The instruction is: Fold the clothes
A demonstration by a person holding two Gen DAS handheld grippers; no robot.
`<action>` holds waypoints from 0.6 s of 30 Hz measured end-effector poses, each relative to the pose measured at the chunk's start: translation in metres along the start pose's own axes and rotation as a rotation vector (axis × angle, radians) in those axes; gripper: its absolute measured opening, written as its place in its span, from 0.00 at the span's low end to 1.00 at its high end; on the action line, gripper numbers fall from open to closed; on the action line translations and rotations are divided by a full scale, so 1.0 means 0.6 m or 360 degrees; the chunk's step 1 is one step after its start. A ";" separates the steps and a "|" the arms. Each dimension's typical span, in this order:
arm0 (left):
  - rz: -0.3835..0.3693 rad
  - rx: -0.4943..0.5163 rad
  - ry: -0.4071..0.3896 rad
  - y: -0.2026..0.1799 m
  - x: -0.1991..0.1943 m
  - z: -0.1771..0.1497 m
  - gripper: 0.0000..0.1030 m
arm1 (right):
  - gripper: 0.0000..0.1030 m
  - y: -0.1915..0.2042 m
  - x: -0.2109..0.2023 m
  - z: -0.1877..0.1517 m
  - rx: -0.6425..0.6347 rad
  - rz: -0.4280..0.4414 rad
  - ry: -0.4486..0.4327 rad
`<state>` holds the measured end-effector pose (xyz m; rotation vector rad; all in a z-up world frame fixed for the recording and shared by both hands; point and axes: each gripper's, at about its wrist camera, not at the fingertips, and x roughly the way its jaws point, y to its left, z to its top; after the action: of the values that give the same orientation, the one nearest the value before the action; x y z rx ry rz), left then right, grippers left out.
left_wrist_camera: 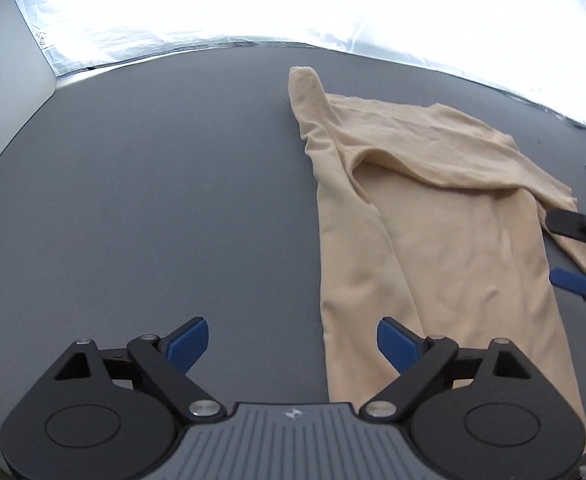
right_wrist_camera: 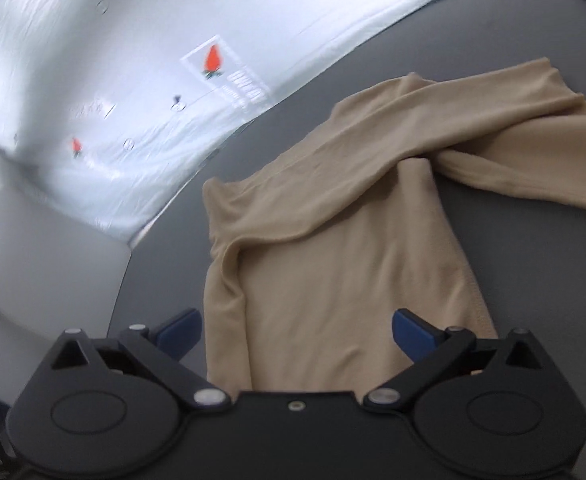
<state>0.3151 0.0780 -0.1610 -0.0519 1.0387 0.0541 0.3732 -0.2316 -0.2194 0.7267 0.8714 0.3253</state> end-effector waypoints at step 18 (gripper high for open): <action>0.0196 0.0156 0.0005 0.006 0.188 0.203 0.89 | 0.64 -0.154 0.045 0.220 0.0103 -0.0941 -0.0398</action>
<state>0.4766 0.0923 -0.1966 0.1008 1.0457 0.1148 0.4914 -0.3416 -0.2427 0.5242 0.8192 -0.3160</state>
